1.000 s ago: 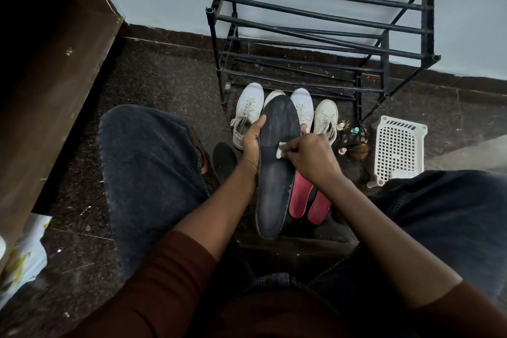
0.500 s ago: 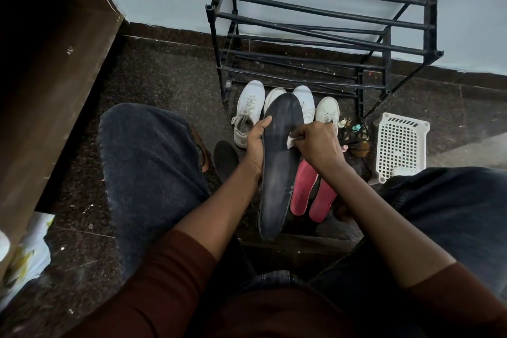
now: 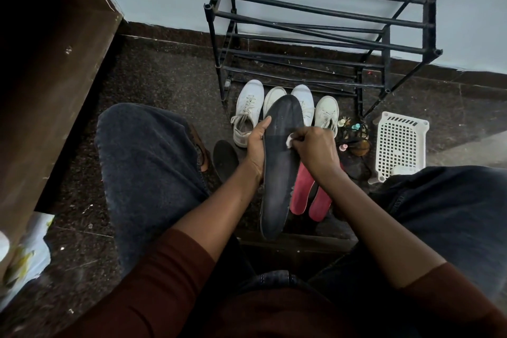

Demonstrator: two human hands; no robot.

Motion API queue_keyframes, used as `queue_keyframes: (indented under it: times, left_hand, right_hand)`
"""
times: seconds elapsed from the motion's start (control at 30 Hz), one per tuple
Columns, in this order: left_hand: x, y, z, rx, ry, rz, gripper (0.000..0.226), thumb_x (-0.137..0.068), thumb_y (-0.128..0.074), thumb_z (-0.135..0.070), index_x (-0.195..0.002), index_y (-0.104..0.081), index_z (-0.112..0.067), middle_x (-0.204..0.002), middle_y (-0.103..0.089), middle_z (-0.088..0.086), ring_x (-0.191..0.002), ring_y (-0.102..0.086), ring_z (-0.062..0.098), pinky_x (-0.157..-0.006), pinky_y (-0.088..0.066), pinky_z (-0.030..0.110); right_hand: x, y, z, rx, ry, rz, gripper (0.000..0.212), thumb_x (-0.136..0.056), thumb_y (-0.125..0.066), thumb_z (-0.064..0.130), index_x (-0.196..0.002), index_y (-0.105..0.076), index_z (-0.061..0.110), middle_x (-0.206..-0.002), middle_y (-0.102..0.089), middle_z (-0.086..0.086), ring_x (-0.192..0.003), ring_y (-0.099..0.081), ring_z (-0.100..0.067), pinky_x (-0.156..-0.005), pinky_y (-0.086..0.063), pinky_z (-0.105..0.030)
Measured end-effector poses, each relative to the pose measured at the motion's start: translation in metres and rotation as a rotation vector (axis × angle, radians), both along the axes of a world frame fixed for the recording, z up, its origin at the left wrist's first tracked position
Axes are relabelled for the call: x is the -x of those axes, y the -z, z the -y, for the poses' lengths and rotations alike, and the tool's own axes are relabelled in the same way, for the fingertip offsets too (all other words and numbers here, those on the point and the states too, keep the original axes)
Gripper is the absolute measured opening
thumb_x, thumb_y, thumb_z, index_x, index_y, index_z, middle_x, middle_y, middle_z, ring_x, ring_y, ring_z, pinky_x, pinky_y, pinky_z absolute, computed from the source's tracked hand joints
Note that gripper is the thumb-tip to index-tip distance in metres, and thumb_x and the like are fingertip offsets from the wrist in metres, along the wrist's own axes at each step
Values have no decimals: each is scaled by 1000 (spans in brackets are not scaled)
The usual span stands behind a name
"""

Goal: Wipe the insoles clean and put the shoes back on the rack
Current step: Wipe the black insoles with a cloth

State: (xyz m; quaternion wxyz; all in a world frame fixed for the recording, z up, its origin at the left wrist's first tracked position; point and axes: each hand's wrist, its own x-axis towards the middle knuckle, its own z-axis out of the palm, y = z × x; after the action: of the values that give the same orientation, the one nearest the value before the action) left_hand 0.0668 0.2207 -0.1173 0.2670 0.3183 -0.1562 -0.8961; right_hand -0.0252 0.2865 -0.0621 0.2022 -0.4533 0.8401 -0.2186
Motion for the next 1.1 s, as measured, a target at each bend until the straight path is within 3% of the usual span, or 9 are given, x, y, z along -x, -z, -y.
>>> queue_keyframes:
  times: [0.07, 0.2, 0.37, 0.53, 0.67, 0.8, 0.87, 1.0, 1.1]
  left_hand:
    - [2, 0, -3, -23, 33, 25, 41, -86, -49, -36, -99, -69, -3, -90, -71, 15, -82, -66, 27, -77, -53, 33]
    - [-2, 0, 1, -39, 4, 0, 53, -96, -34, -36, -87, -77, -7, -87, -74, 12, -79, -71, 22, -72, -57, 29]
    - [-4, -1, 1, -29, -35, -10, 60, -101, -28, -37, -82, -79, -11, -89, -75, 9, -83, -72, 19, -70, -58, 29]
    - [-4, -3, 2, -47, 44, -25, 61, -98, -29, -45, -94, -76, -5, -96, -73, 15, -88, -71, 25, -78, -58, 36]
    - [-3, 0, 1, -20, 26, 11, 58, -99, -30, -40, -87, -78, -10, -89, -74, 9, -81, -71, 20, -77, -57, 30]
    - [-1, -1, 2, -20, 26, -13, 60, -100, -29, -40, -87, -78, -10, -91, -74, 10, -84, -71, 21, -76, -58, 31]
    - [0, -7, 1, -33, 19, -50, 64, -100, -26, -41, -88, -78, -7, -93, -74, 13, -86, -71, 24, -74, -58, 33]
    - [2, -18, 1, -87, 28, -123, 69, -96, -25, -51, -109, -68, 2, -109, -65, 25, -98, -65, 34, -84, -55, 42]
    - [5, -29, 4, -92, 48, -92, 74, -94, -27, -54, -138, -40, 3, -129, -46, 28, -112, -50, 36, -101, -42, 45]
  right_hand:
    - [7, -1, 6, -3, 57, 17, 16, -78, -64, 5, -91, -74, 6, -93, -72, -12, -90, -64, -28, -79, -42, -26]
    - [5, -5, 6, -13, -14, 42, 13, -76, -70, 9, -89, -74, 5, -94, -72, -11, -91, -64, -27, -85, -45, -31]
    - [-10, -10, -8, -117, -176, 136, 11, -68, -78, 7, -80, -75, 8, -83, -73, -8, -81, -64, -19, -68, -38, -11]
    - [-3, -8, -1, -70, -54, 112, 8, -70, -76, 9, -78, -74, 9, -87, -70, -10, -82, -63, -21, -74, -48, -24]
    - [5, -8, 12, -43, 63, 79, 5, -76, -70, 6, -80, -72, 7, -85, -70, -13, -85, -63, -28, -73, -52, -35]
    - [5, -10, 8, -45, 35, 65, 4, -74, -72, 8, -78, -72, 6, -84, -70, -12, -85, -62, -28, -74, -51, -35]
    - [1, -13, 1, -69, -15, 81, 3, -71, -74, 7, -74, -73, 7, -81, -70, -9, -79, -61, -23, -70, -48, -27]
    - [-5, -14, -17, -127, -42, 238, 14, -66, -78, 5, -59, -68, 12, -59, -63, 2, -51, -53, -4, -53, -45, -16]
    - [-6, -13, -18, -14, 92, 288, 16, -65, -79, 6, -58, -66, 8, -58, -63, 1, -53, -56, -10, -55, -47, -18]
